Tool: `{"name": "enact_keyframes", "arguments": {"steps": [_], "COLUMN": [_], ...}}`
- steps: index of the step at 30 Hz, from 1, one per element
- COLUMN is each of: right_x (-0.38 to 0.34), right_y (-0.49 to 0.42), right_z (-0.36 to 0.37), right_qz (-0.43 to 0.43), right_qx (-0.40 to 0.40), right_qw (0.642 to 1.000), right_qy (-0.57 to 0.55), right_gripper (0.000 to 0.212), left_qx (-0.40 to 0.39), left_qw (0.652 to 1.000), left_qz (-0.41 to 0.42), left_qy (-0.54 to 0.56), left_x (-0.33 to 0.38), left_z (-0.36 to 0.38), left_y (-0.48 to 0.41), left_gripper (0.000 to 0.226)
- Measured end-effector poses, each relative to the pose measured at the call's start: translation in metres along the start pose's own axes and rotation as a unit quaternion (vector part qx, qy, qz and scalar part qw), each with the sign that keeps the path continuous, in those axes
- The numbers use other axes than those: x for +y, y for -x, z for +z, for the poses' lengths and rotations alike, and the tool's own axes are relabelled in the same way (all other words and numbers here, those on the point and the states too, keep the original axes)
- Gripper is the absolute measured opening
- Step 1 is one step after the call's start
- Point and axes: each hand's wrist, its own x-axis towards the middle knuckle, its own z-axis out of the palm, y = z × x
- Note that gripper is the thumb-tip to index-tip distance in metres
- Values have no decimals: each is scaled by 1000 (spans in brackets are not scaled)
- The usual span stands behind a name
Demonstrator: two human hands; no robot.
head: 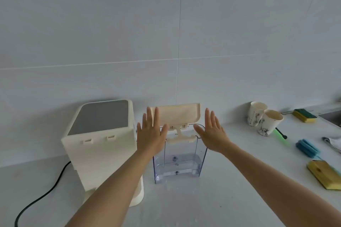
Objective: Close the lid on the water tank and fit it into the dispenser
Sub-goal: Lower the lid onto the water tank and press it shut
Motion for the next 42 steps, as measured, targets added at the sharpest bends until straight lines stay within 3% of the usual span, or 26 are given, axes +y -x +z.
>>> {"name": "enact_keyframes", "arguments": {"steps": [3, 7, 11, 16, 20, 25, 31, 36, 42], "right_x": [-10, -20, -20, -14, -14, -14, -11, -5, 4], "right_y": [-15, -27, -43, -61, -67, -71, -68, -60, -45], "right_z": [-8, -15, -19, -17, -16, -18, -20, -19, -14], "right_qz": [35, 70, 126, 147, 164, 160, 155, 144, 147], "right_qx": [-24, -32, -70, -96, -99, -78, -66, -57, -40], "right_qw": [992, 958, 928, 910, 906, 905, 893, 885, 882], "right_qy": [-116, -275, -344, -377, -377, -386, -418, -440, -446], "right_gripper": [75, 77, 76, 69, 64, 41, 42, 54, 44], "left_qx": [-11, -40, -94, -136, -144, -137, -127, -115, -102], "left_qw": [983, 905, 858, 834, 835, 839, 841, 843, 848], "left_qz": [-102, -236, -315, -322, -312, -300, -290, -283, -267], "left_qy": [152, 351, 394, 427, 429, 433, 438, 442, 447], "left_x": [2, 0, -12, -17, -16, -10, -11, -11, -14], "left_z": [-6, -11, -13, -13, -11, -12, -16, -17, -12], "left_y": [-14, -32, -47, -54, -62, -67, -64, -53, -32], "left_gripper": [64, 70, 67, 62, 59, 41, 56, 64, 69]}}
